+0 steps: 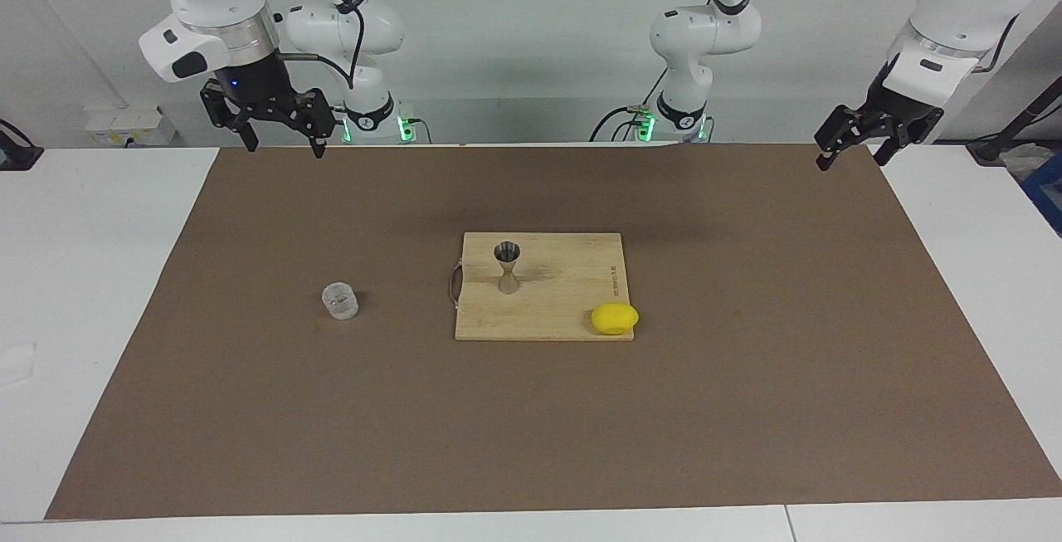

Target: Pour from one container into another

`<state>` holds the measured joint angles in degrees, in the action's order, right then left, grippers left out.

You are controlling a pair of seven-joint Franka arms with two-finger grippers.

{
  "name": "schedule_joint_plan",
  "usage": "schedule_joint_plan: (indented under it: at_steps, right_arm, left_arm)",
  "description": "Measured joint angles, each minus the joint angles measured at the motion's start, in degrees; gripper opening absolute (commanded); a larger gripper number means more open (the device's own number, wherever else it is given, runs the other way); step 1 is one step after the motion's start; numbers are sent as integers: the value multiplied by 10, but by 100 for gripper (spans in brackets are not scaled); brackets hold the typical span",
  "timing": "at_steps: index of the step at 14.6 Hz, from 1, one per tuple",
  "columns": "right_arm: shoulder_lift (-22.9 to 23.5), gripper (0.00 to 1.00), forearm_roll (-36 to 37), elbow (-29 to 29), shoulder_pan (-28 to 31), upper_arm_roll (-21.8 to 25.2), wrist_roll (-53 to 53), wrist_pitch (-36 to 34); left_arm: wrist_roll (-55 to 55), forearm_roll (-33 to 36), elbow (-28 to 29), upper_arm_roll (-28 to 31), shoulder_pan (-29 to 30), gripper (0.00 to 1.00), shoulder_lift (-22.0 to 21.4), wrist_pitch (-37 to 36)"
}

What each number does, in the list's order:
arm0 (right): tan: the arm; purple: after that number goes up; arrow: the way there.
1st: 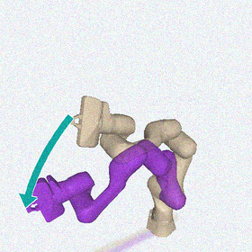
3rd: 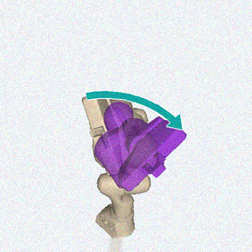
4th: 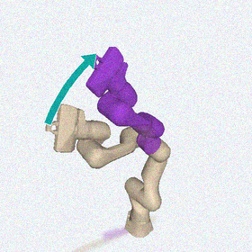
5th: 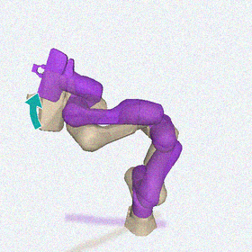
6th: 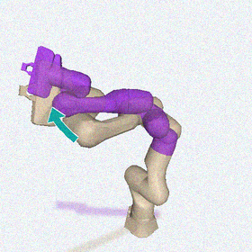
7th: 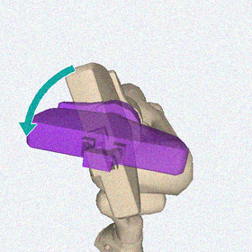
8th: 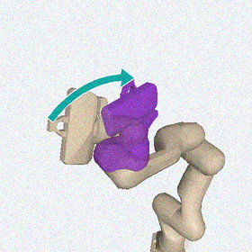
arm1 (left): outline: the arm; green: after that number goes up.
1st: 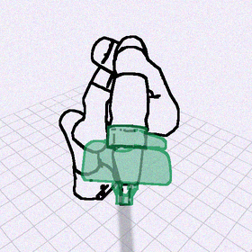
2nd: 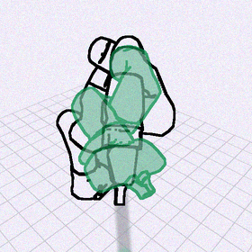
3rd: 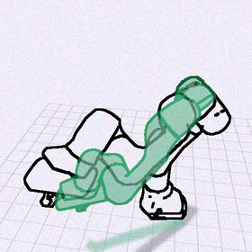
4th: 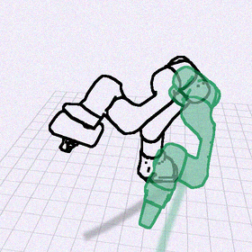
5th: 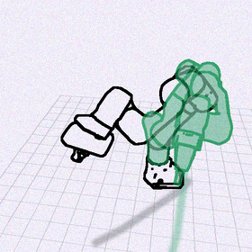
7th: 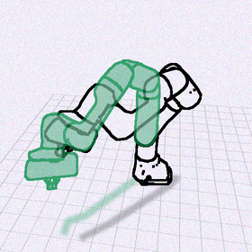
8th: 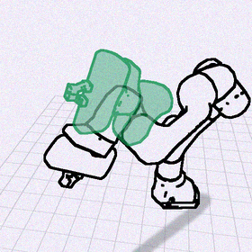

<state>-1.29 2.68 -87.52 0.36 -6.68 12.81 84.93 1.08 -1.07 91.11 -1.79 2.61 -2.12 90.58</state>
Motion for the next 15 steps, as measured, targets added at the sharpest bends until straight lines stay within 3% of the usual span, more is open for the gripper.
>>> schedule_joint_plan:
  at_steps: [15]
  right_arm:
    - [-12, 100, -10, -26, 0, 0, -16, 0]
  left_arm:
    - [0, 0, 0, 0, 0, 100, 0, 0]
